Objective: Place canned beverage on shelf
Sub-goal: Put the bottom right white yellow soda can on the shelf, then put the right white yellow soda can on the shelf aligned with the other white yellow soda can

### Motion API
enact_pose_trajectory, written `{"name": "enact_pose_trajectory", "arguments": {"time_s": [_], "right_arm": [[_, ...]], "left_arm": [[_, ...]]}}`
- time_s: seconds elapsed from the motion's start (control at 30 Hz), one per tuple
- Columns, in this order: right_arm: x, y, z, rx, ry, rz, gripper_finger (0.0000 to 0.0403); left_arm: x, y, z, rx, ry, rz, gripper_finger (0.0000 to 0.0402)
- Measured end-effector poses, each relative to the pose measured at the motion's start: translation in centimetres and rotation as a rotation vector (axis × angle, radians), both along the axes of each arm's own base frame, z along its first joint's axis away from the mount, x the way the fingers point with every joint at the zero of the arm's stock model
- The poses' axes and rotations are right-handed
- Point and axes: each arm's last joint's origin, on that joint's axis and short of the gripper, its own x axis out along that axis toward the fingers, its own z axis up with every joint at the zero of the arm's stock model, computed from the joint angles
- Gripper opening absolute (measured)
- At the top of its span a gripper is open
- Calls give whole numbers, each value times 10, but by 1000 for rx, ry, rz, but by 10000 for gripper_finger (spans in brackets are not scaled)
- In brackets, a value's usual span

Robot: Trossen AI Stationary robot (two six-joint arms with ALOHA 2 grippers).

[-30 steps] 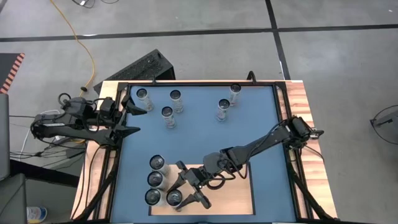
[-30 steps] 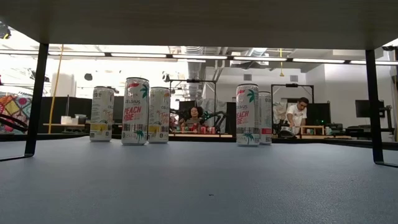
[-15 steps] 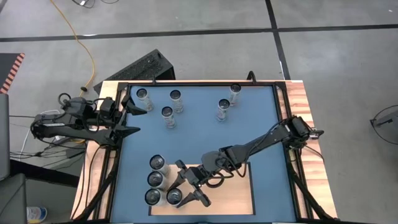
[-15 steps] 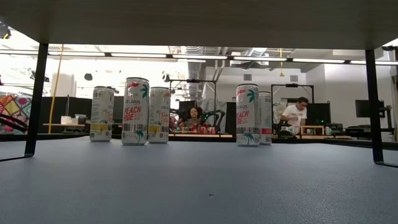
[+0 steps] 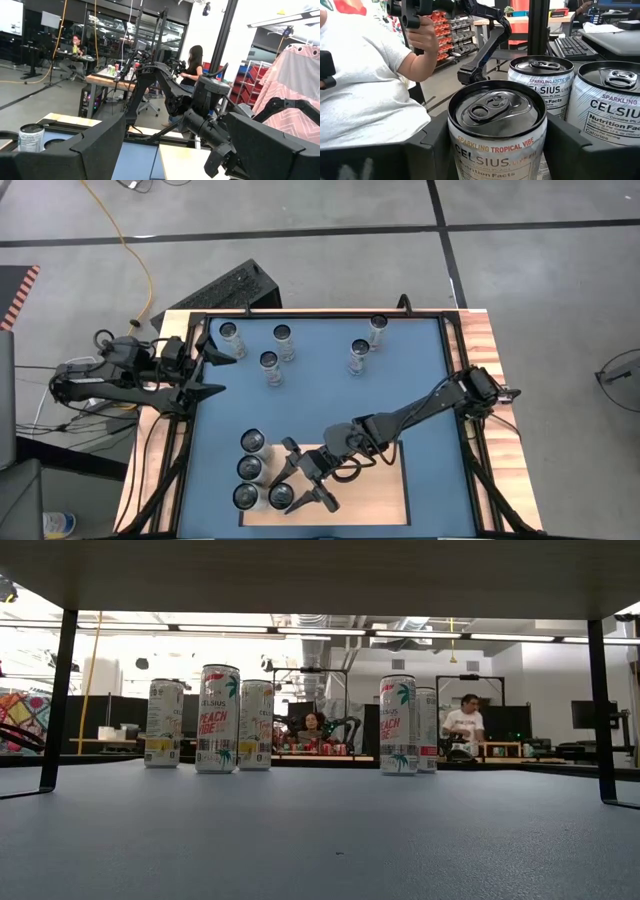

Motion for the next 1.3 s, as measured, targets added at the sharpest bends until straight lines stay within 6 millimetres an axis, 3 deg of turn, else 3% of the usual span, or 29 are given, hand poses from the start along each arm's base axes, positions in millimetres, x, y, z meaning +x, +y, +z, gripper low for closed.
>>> {"name": "enact_pose_trajectory", "arguments": {"time_s": [0.27, 0.57, 1.0, 1.3], "right_arm": [[1, -4, 1, 8, 4, -9, 302], [-1, -6, 6, 5, 9, -15, 306], [-25, -20, 50, -111, 142, -46, 306], [-48, -60, 90, -380, 239, -462, 306]], "left_arm": [[0, 0, 0, 1, 0, -3, 333], [0, 0, 0, 1, 1, -2, 333], [1, 2, -4, 13, 43, 93, 333], [2, 9, -15, 58, 161, 331, 333]]}}
